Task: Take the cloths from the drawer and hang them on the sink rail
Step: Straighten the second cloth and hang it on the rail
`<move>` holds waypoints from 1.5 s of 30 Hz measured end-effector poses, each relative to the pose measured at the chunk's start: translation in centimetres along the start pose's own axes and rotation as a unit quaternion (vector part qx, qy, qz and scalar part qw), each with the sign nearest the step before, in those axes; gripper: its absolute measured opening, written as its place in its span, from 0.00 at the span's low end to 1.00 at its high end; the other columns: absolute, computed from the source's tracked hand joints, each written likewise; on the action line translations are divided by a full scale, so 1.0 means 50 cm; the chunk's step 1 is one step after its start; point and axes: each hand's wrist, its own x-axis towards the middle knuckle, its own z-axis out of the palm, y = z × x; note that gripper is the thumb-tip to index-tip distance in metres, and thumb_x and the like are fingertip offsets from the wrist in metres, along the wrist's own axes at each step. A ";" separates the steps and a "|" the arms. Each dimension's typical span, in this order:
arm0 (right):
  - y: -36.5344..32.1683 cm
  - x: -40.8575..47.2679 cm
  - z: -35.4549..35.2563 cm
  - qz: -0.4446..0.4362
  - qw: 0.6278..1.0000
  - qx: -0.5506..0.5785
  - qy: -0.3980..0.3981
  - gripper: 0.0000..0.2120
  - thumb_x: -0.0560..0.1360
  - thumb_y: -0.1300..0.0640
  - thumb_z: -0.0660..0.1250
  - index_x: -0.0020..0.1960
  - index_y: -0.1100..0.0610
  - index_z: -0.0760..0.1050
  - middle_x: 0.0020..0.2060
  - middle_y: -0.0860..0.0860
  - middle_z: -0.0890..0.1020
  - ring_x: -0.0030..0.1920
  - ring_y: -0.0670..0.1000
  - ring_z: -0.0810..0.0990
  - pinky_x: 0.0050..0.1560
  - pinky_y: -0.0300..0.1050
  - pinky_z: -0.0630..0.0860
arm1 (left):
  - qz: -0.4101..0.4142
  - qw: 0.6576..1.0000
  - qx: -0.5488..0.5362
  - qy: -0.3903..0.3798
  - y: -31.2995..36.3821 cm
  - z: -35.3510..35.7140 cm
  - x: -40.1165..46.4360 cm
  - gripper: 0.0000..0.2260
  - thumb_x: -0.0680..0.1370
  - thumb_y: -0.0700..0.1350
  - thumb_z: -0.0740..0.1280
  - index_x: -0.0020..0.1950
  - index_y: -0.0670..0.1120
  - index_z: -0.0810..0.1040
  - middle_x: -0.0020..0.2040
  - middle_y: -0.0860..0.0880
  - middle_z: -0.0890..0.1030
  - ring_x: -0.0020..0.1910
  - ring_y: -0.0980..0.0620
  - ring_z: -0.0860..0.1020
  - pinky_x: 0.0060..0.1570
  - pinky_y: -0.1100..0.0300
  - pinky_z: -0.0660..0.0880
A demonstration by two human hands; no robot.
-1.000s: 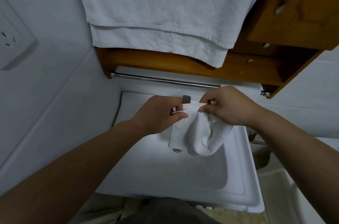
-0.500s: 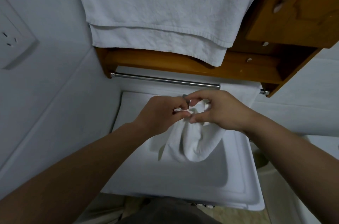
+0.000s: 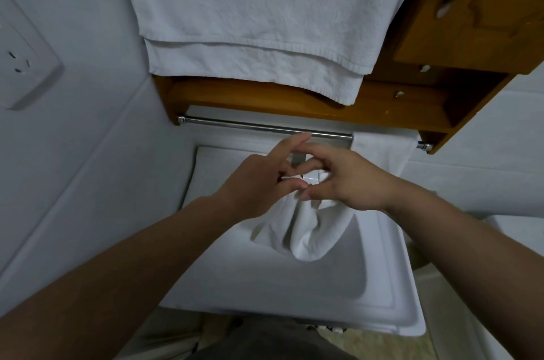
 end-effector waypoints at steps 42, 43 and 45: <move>0.016 -0.016 0.027 -0.020 0.941 -0.307 0.139 0.06 0.76 0.49 0.69 0.50 0.49 0.83 0.45 0.45 0.84 0.44 0.47 0.79 0.44 0.41 0.72 | -0.104 0.975 0.158 -0.117 0.047 -0.016 0.024 0.10 0.77 0.54 0.67 0.52 0.51 0.84 0.37 0.56 0.78 0.36 0.57 0.73 0.33 0.65 0.64; 0.019 -0.017 0.025 -0.014 0.946 -0.291 0.142 0.06 0.76 0.48 0.70 0.49 0.48 0.83 0.43 0.44 0.84 0.43 0.45 0.78 0.42 0.38 0.70 | -0.113 0.978 0.136 -0.109 0.044 -0.018 0.023 0.10 0.77 0.54 0.67 0.52 0.52 0.84 0.38 0.56 0.78 0.36 0.57 0.74 0.34 0.65 0.65; 0.025 -0.021 0.016 0.004 0.958 -0.243 0.155 0.05 0.74 0.46 0.72 0.46 0.47 0.83 0.39 0.40 0.82 0.40 0.41 0.77 0.40 0.33 0.68 | -0.141 0.983 0.100 -0.069 0.036 -0.025 0.022 0.08 0.77 0.53 0.68 0.51 0.53 0.85 0.38 0.57 0.79 0.39 0.59 0.75 0.35 0.64 0.66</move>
